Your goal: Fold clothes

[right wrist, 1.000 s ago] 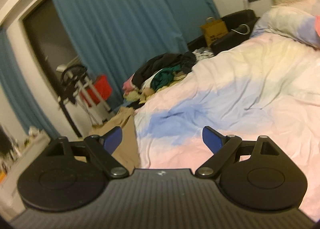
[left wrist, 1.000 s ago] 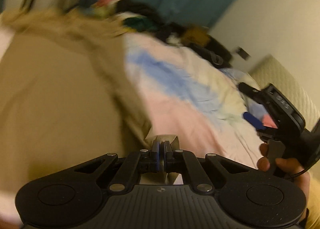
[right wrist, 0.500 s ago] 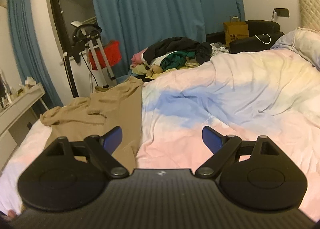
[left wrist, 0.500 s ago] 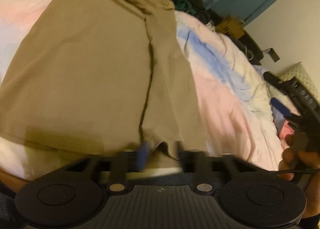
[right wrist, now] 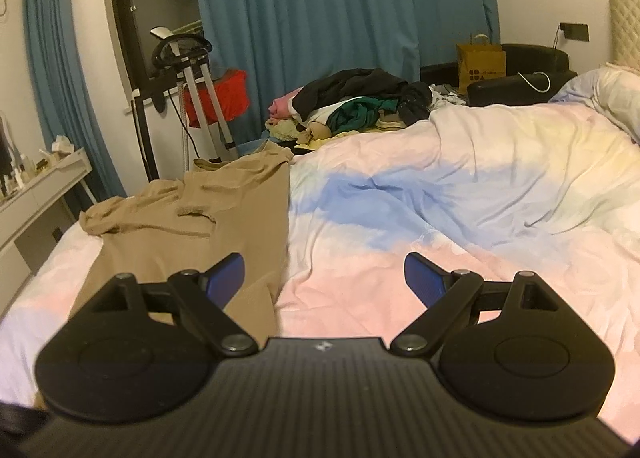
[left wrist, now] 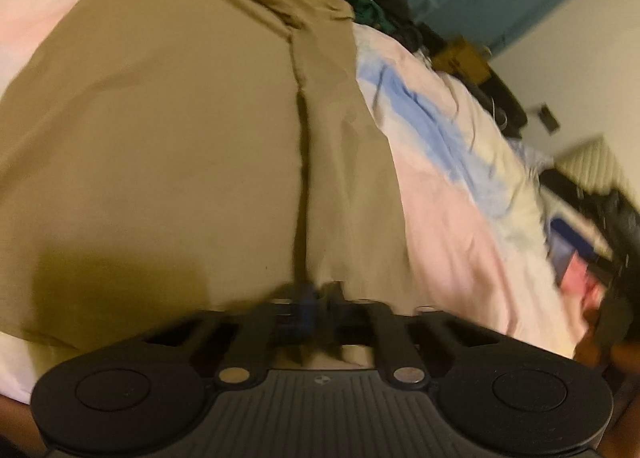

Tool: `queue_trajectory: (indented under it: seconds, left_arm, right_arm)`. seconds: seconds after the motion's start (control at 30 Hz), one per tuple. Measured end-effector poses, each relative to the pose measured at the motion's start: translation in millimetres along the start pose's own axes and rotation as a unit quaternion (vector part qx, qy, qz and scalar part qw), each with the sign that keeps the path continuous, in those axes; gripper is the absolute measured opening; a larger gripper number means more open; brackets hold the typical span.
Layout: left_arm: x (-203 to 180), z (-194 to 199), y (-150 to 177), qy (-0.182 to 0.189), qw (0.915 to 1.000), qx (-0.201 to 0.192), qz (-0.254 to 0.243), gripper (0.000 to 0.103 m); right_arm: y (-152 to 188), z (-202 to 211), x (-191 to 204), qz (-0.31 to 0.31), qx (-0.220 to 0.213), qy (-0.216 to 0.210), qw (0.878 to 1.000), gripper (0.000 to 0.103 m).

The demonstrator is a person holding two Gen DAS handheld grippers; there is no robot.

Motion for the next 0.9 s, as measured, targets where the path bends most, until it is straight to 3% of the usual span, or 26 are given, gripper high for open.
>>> queue_trajectory:
  seconds: [0.23,0.37,0.5,0.73,0.9]
  left_arm:
    - [-15.0,31.4,15.8,-0.086,0.9921,-0.050,-0.076,0.007]
    - [-38.2,64.0,19.5,-0.121,0.9825,-0.077,-0.119,0.060]
    - [-68.2,99.5,12.5,-0.136,0.9797,-0.084,-0.121,0.081]
    - [-131.9,185.5,-12.1,-0.170,0.9781,-0.082,-0.088,0.090]
    - [-184.7,227.3,-19.4,-0.154,0.9765,-0.105,-0.109,0.094]
  right_arm:
    - [2.1,2.6,9.4,0.030,-0.005,0.020,0.999,0.088]
    - [0.9,7.2,11.4,0.037,-0.013,0.018,0.999,0.088]
    - [1.6,2.8,12.9,0.042,-0.004,0.019,0.999,0.088]
    - [2.7,3.6,12.0,0.036,-0.002,0.010,0.999,0.088]
    - [3.8,-3.1,12.1,0.036,0.010,0.006,0.999,0.088]
Point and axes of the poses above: each gripper's, at about its wrist camera, not at the fingertips, and z roughly against the way its jaws point, x to its left, y to its underside, the point moved 6 cm from there along -z, roughly the way its jaws point, and after that the axes turned 4 degrees about z, right-handed, at the moved point
